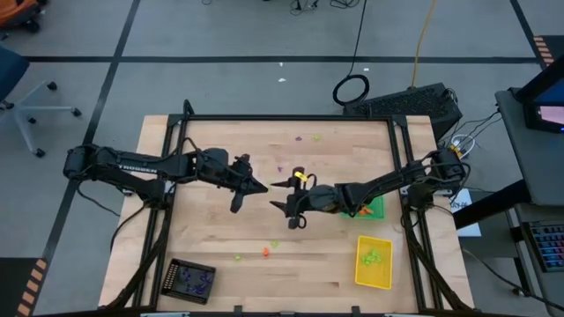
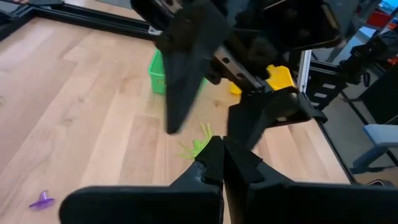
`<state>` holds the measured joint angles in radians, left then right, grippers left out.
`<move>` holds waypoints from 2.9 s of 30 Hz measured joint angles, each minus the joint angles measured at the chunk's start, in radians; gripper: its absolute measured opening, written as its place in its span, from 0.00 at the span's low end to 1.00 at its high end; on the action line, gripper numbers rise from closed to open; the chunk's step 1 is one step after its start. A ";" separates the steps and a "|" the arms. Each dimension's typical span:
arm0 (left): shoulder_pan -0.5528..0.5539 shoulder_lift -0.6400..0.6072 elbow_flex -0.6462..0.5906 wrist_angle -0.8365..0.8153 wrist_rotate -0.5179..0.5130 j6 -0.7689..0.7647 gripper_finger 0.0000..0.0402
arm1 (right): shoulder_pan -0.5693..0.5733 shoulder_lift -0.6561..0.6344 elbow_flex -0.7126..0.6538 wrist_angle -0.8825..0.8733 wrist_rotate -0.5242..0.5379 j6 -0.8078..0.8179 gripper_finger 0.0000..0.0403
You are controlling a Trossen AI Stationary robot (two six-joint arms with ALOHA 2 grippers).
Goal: Sort Halloween decoration
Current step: Put the green spider toy into the yellow bin
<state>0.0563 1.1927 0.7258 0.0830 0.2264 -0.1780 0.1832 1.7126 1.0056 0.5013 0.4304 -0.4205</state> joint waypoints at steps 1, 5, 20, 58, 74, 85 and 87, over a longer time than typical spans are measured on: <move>0.000 0.000 0.000 0.000 0.000 0.000 0.00 | -0.004 0.000 0.000 0.004 -0.022 -0.005 0.60; 0.000 0.000 0.000 0.000 0.000 0.000 0.00 | -0.023 0.000 0.000 0.009 -0.066 -0.011 0.53; 0.000 0.051 -0.001 0.017 0.001 0.009 0.00 | -0.053 0.000 0.000 0.015 -0.173 0.015 0.28; -0.084 0.001 0.000 -0.019 0.004 0.014 0.29 | 0.035 -0.026 -0.001 -0.207 -0.171 0.225 0.01; -0.528 0.000 0.000 -0.038 -0.625 -0.031 0.29 | 0.276 -0.128 -0.001 -0.368 -0.108 0.522 0.01; -0.684 0.110 0.000 -0.019 -0.763 -0.078 0.29 | 0.309 -0.127 -0.067 -0.264 -0.014 0.565 0.01; -0.690 0.142 0.000 0.010 -0.763 -0.050 0.29 | 0.314 -0.127 -0.069 -0.266 -0.014 0.564 0.01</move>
<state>-0.6339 1.3343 0.7261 0.0934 -0.5362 -0.2281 0.4971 1.5860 0.9363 0.2350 0.4160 0.1439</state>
